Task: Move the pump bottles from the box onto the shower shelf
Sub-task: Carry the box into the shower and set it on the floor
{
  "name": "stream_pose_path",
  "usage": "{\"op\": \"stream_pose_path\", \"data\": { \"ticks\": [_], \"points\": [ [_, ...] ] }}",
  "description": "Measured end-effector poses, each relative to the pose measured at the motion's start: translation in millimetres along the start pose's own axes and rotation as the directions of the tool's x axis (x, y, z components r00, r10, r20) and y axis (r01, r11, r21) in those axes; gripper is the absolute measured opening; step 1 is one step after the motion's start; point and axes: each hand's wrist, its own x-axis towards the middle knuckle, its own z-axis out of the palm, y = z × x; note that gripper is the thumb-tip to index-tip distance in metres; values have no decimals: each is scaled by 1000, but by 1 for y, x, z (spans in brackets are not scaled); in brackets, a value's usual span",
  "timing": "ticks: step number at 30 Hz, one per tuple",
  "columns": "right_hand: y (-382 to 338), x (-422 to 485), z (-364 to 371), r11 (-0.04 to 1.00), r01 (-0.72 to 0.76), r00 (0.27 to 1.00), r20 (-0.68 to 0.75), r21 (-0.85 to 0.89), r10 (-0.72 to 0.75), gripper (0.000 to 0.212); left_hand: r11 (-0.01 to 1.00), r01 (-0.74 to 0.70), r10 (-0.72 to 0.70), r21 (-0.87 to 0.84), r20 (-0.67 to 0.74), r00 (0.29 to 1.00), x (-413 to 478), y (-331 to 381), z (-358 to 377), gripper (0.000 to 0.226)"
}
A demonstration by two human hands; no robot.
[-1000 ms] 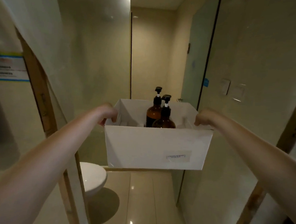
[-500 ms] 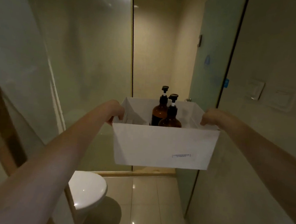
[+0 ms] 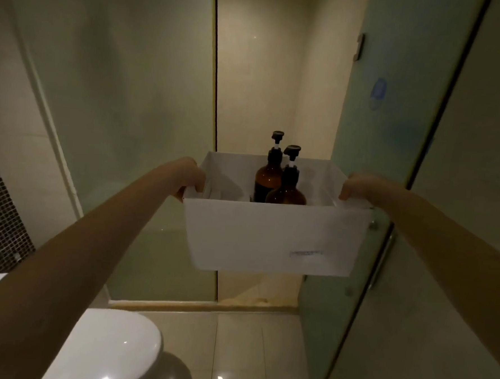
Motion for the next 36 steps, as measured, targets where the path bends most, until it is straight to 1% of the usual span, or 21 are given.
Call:
{"op": "stream_pose_path", "data": {
  "ticks": [5, 9, 11, 13, 15, 17, 19, 21, 23, 24, 27, 29, 32, 33, 35, 36],
  "points": [
    [-9, 72, -8, 999, 9, 999, -37, -40, -11, 41, 1000, 0, 0, -11, -5, 1000, 75, 24, 3, 30],
    [-11, 124, -9, 1000, 9, 1000, -17, 23, -8, 38, 999, -7, 6, -45, -4, 1000, 126, 42, 8, 21],
    [-10, 150, -6, 998, 8, 1000, -12, 63, -7, 35, 998, -12, 12, -63, 9, 1000, 153, 48, 11, 22],
    [-10, 176, -2, 997, 6, 1000, -10, 71, -5, 30, 996, -15, 17, -85, 30, 999, 181, 52, 14, 29],
    [-12, 201, 2, 999, 12, 1000, -12, 49, -11, 19, 996, -14, 18, -93, 45, 999, 210, 56, 17, 33],
    [-13, 228, 6, 997, 18, 1000, -12, 70, -18, 10, 996, -10, 14, -89, 51, 999, 239, 60, 21, 33],
    [-14, 260, 12, 995, 16, 1000, -9, 96, -15, 12, 996, -12, 17, -85, 60, 998, 273, 63, 25, 31],
    [-17, 293, 17, 997, 10, 1000, -8, 73, -10, 13, 996, -21, 26, -81, 60, 998, 307, 64, 30, 25],
    [-23, 325, 21, 999, 10, 1000, -13, 33, -10, 4, 996, -35, 38, -78, 42, 998, 341, 67, 33, 19],
    [-26, 342, 23, 1000, 3, 1000, -20, 10, -3, 4, 997, -36, 39, -65, 35, 999, 358, 68, 34, 16],
    [-35, 387, 25, 999, -27, 1000, -5, -30, 27, 25, 998, -48, 50, -46, 40, 998, 407, 75, 32, 9],
    [-43, 421, 28, 999, -31, 999, -13, -24, 31, 27, 997, -60, 63, -55, 44, 997, 446, 82, 28, 7],
    [-55, 470, 30, 999, -43, 998, -41, -16, 42, 26, 993, -83, 88, -84, 53, 995, 502, 92, 23, 18],
    [-58, 486, 29, 999, -51, 998, -46, -15, 51, 26, 992, -93, 98, -85, 53, 994, 520, 97, 22, 16],
    [-64, 517, 29, 998, -66, 997, -48, -16, 65, 26, 992, -99, 103, -79, 39, 994, 552, 106, 22, 6],
    [-66, 533, 30, 998, -70, 997, -44, -8, 69, 28, 993, -91, 94, -75, 32, 995, 568, 111, 23, 9]
  ]
}}
